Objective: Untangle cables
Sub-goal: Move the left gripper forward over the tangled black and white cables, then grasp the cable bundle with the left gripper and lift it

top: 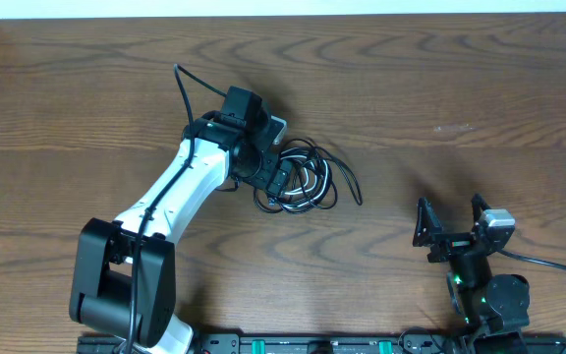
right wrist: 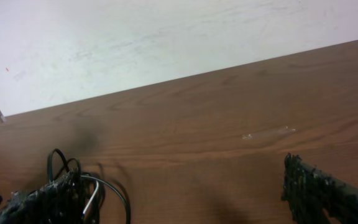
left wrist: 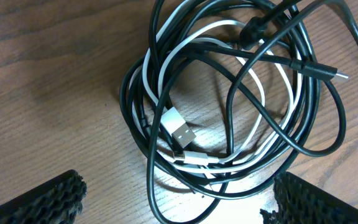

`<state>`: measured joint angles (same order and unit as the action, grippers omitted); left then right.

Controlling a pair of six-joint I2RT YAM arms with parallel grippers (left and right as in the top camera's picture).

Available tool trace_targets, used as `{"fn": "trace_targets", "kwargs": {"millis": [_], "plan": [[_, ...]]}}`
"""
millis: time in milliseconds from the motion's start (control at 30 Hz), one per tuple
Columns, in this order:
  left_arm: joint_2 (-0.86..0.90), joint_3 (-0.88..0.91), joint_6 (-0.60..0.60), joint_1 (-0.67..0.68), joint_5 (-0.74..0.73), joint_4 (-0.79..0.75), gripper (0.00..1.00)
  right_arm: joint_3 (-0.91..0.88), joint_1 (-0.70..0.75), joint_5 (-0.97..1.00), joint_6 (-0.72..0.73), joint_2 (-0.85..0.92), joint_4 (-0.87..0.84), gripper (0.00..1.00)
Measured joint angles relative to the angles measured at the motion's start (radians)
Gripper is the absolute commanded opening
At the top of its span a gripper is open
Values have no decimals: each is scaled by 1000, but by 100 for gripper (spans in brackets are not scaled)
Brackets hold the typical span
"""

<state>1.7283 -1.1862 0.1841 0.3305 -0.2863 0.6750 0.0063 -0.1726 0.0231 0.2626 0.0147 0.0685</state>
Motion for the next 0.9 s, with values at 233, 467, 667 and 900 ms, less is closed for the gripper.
{"fn": "trace_targets", "kwargs": {"millis": [233,467,667,900], "plan": [[0,0,8,0,0,-15,98,0,0,0,0,0,0,99],[1,0,31,0,0,-29,98,0,0,0,0,0,0,99],[44,0,35,1,1,-55,98,0,0,0,0,0,0,99],[109,0,39,1,46,-84,97,0,0,0,0,0,0,99]]}}
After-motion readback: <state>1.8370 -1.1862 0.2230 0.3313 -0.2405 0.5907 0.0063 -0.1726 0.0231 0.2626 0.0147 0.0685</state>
